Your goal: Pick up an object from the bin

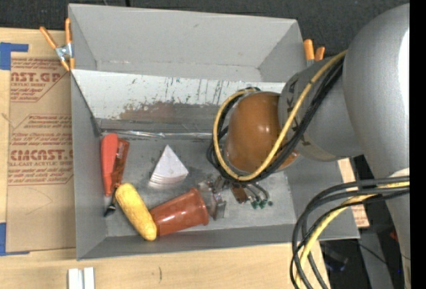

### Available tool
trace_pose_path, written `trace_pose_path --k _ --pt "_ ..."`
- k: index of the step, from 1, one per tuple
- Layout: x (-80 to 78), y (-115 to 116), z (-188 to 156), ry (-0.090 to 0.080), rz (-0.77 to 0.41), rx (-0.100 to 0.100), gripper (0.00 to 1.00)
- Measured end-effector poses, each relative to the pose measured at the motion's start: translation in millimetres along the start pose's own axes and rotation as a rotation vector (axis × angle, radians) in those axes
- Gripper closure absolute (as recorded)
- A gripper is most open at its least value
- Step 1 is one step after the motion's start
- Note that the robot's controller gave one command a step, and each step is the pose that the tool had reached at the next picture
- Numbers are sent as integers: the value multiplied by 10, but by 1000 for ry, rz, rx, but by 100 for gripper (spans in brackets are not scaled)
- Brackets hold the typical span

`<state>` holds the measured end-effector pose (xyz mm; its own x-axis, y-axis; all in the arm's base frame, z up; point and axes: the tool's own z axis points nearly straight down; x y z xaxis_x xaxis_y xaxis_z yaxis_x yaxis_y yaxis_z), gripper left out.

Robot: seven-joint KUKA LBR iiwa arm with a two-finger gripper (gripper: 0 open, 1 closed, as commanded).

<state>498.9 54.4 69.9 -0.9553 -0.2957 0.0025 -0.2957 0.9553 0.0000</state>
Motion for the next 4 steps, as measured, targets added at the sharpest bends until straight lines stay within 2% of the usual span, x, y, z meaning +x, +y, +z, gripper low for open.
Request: trace_pose_path --k 1,3,4 --pt "66 -107 4 3 -46 0 0" --pt "66 -105 4 3 -47 1 0" --pt "25 204 -50 1 28 2 0"
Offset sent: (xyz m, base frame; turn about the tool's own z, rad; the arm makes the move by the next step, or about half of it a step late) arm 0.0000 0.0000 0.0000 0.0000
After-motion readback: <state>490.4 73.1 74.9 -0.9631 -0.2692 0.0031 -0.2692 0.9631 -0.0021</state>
